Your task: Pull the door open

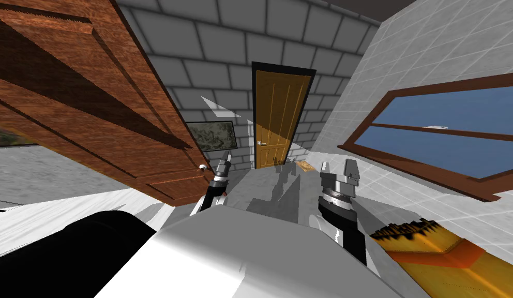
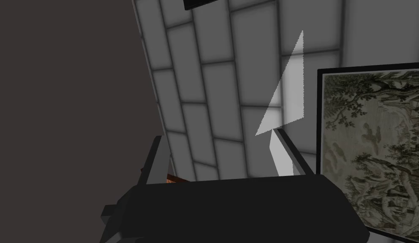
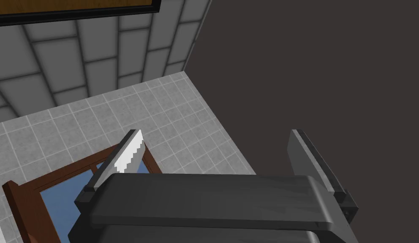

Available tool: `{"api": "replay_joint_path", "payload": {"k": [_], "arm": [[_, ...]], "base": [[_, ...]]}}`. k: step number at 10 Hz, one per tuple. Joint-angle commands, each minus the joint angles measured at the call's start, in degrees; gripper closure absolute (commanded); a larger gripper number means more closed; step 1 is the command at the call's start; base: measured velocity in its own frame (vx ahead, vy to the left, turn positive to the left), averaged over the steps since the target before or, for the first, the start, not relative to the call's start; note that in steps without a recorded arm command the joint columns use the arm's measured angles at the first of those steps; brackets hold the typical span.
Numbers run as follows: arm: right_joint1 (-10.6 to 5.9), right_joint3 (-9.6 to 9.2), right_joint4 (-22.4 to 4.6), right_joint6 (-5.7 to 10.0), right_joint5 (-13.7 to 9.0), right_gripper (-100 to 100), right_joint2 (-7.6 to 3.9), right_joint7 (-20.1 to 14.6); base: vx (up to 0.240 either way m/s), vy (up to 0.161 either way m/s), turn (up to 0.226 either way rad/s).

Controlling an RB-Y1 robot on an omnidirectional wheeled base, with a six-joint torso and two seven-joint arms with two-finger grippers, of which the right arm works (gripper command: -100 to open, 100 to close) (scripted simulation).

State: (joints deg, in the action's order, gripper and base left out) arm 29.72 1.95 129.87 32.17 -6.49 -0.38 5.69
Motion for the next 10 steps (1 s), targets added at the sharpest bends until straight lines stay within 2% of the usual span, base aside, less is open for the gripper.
{"api": "replay_joint_path", "payload": {"k": [1, 3, 10], "arm": [[-0.76, 0.16, -2.0, 0.3, -0.1, -100, -0.45, -0.2], [-1.36, 0.29, -3.5, 0.54, -0.1, -100, -0.77, -0.3], [-4.77, 1.02, -12.4, 1.91, -0.5, -100, -2.31, -1.0]], "base": [[0.046, 0.006, 0.093], [0.08, 0.013, 0.069], [0.078, 0.008, 0.086]]}}
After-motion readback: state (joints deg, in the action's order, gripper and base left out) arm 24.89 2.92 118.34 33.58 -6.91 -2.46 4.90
